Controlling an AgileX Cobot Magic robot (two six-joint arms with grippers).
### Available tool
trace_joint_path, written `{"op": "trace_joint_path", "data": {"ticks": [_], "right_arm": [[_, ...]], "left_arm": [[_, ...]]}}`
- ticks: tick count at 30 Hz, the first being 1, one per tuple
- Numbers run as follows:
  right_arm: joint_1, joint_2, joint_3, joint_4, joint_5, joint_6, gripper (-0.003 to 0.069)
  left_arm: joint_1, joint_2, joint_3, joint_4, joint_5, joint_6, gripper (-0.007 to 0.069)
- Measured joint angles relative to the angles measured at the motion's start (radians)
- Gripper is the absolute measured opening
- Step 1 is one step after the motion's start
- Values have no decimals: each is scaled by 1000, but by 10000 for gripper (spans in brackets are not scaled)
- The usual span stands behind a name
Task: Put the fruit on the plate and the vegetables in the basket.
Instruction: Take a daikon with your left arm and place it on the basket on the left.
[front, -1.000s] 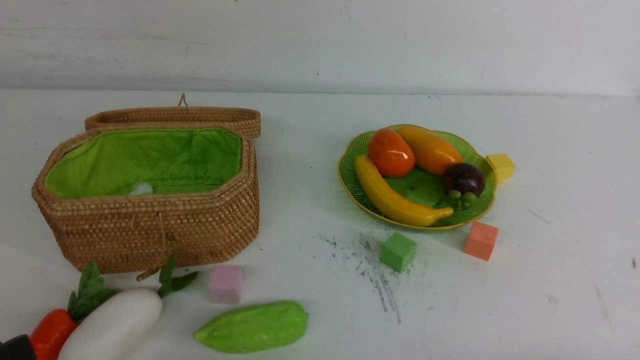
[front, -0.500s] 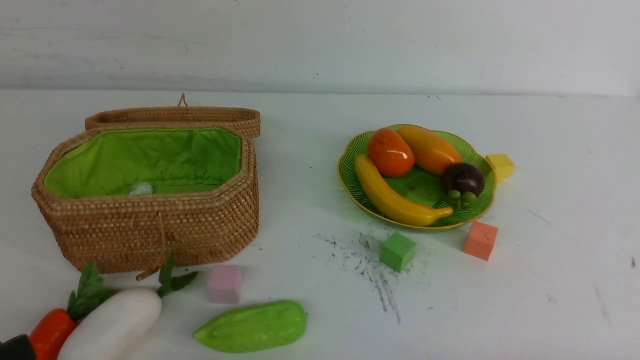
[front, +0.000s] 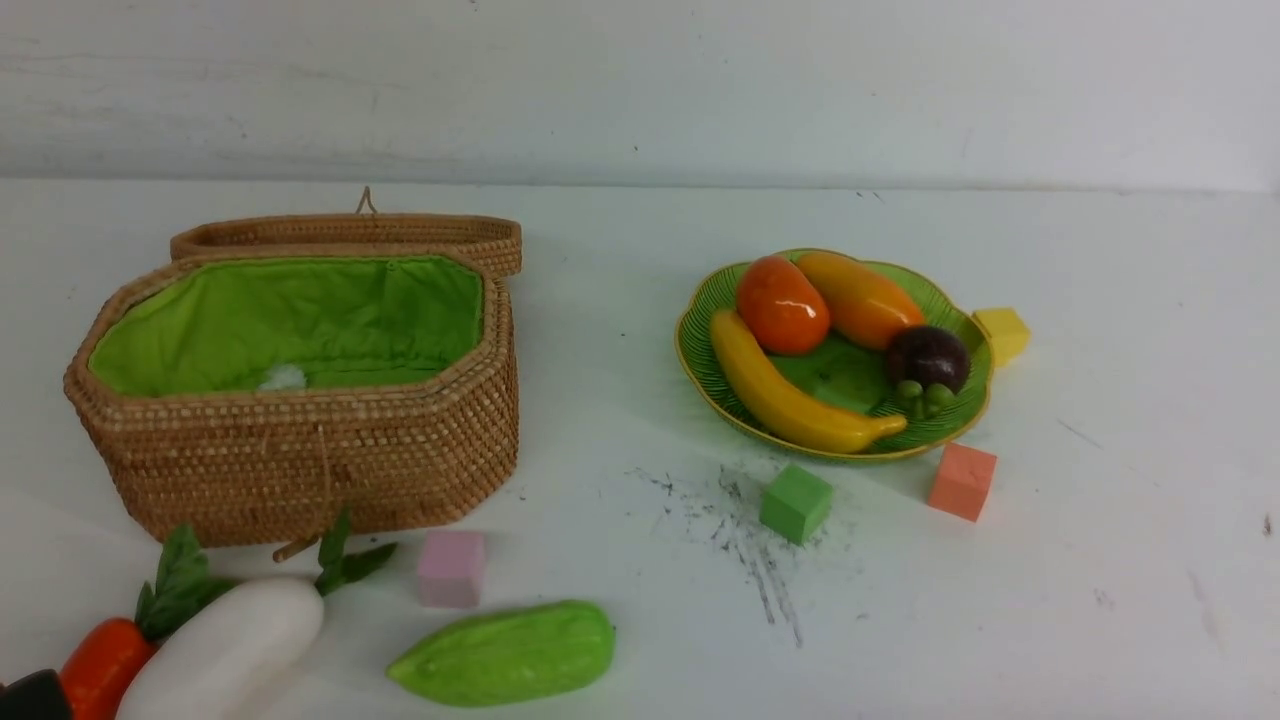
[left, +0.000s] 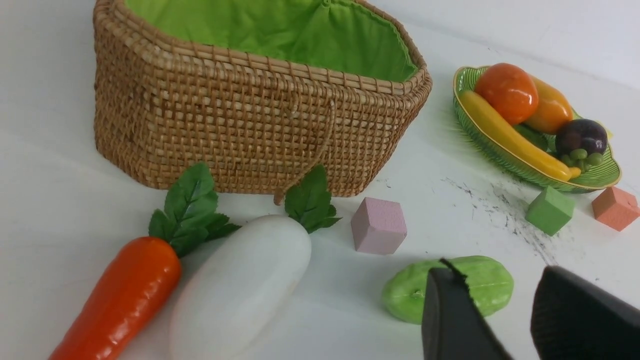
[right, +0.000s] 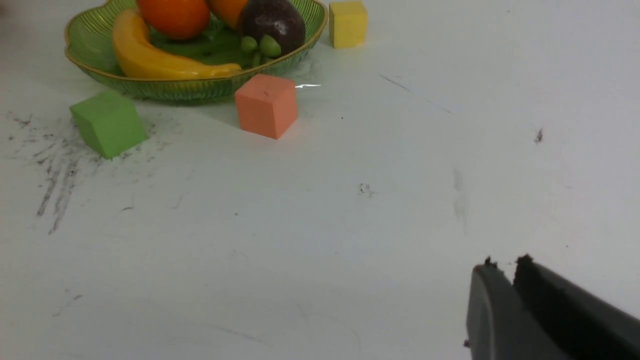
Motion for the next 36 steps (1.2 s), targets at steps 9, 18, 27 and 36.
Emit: {"op": "trace_joint_path", "data": {"ticks": [9,18,27,36], "right_arm": [[0,0,0,0,0,-2,76],[0,0,0,2,0,-3,87],[0,0,0,2,0,-3,97],[0,0,0,2,0,-3,107]], "left_arm": [[0,0,0,0,0,0,239],[0,0,0,0,0,0,239],[0,0,0,1,0,0,239],[0,0,0,243,0,223,239]]}}
